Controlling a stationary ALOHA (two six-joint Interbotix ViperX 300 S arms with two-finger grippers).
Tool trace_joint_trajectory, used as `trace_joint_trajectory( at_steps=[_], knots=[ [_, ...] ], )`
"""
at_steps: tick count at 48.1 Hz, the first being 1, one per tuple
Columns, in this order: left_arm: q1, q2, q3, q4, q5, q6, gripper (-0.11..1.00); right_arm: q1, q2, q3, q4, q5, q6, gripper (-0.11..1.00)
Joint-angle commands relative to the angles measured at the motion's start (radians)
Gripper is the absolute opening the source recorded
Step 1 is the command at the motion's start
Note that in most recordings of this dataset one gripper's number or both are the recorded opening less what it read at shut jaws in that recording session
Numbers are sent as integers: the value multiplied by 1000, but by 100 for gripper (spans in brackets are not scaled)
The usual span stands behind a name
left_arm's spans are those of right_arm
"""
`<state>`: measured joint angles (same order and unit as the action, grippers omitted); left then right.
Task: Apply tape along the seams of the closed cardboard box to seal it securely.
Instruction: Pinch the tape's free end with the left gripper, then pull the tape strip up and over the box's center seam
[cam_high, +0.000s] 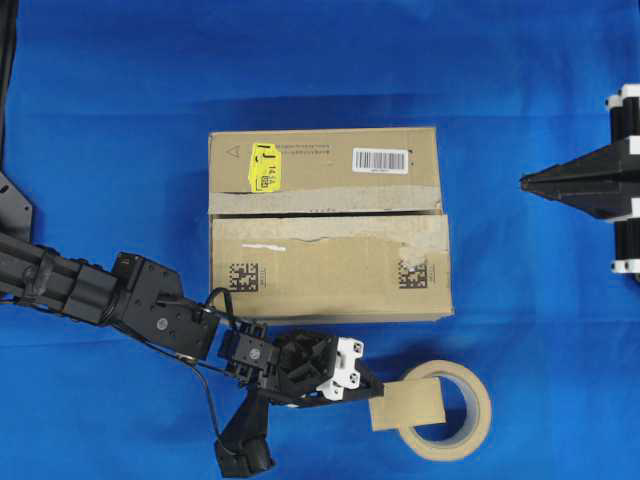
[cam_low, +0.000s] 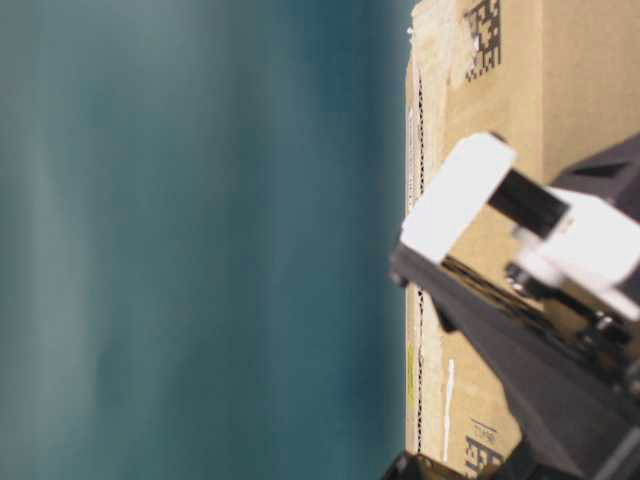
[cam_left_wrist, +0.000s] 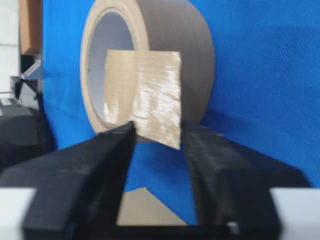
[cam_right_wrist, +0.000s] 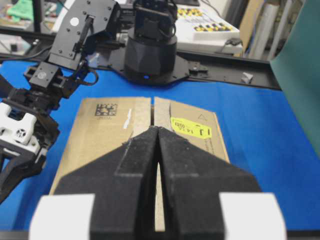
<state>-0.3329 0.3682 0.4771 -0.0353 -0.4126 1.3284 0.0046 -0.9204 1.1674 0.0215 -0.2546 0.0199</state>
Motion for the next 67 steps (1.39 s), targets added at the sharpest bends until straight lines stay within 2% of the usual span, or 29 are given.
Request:
trace_joint_trajectory(
  at_steps=[1,9,12,22,48,57,67],
  knots=[
    [-2,-12,-26,-2,-3,-8,32,3,6,-21,2,-3,0,0],
    [2,-8,-41,-3,28,-11,7,3,6,-21,2,3,0,0],
    [3,-8,-43,-5,34,-12,2,3,6,-23,2,8,0,0],
    [3,-17,-38,-6,41,-21,2,3,6,-23,2,17,0,0],
    [37,-167,-63,-6,66,-17,2,3,6,-23,2,17,0,0],
    [44,-210,-43,-6,66,-18,2,3,6,-23,3,18,0,0],
    [107,-305,8,-6,61,-12,2,3,8,-23,3,18,0,0]
  ],
)
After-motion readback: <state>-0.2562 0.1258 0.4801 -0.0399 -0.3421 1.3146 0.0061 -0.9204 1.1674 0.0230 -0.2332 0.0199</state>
